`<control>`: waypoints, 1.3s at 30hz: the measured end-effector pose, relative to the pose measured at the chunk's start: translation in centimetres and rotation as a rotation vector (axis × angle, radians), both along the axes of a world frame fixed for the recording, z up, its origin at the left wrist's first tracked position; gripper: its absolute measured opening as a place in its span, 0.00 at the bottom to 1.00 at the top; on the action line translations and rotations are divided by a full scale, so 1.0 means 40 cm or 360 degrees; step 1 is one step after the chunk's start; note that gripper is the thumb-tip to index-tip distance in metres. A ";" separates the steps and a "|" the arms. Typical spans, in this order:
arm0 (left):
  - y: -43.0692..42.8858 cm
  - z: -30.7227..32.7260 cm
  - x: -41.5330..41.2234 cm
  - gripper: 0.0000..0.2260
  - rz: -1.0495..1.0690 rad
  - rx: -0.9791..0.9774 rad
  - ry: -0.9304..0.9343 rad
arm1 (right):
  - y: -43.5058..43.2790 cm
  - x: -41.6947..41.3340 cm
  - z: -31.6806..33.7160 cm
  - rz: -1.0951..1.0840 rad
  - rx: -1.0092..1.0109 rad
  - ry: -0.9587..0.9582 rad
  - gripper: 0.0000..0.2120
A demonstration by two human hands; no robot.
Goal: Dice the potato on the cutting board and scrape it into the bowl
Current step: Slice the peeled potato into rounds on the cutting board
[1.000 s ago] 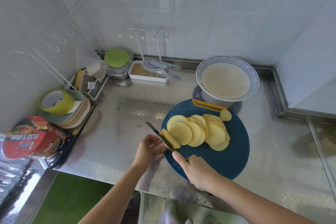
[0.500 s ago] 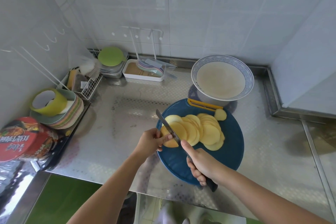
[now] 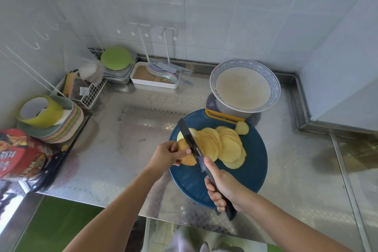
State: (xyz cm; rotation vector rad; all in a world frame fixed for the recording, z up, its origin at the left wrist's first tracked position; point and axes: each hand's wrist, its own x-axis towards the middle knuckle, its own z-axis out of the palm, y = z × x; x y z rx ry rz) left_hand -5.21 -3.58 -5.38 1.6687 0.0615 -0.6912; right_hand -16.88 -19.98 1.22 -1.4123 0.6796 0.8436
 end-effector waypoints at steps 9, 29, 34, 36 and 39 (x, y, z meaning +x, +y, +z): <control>0.023 -0.029 -0.019 0.25 0.0114 -0.0123 0.0058 | 0.039 -0.004 -0.018 0.0096 -0.0205 -0.0097 0.33; 0.030 -0.028 -0.010 0.26 0.0071 -0.0248 0.0148 | 0.051 0.018 -0.024 0.0103 -0.0201 -0.0053 0.34; 0.030 -0.021 -0.010 0.24 0.0049 -0.0225 0.0149 | 0.063 0.019 -0.040 0.0051 -0.0202 -0.0056 0.34; 0.030 -0.020 -0.009 0.24 0.0046 -0.0217 0.0143 | 0.069 0.019 -0.049 0.0035 -0.0196 -0.0068 0.33; 0.035 -0.018 -0.010 0.24 0.0040 -0.0225 0.0144 | 0.077 0.019 -0.059 0.0027 -0.0194 -0.0079 0.33</control>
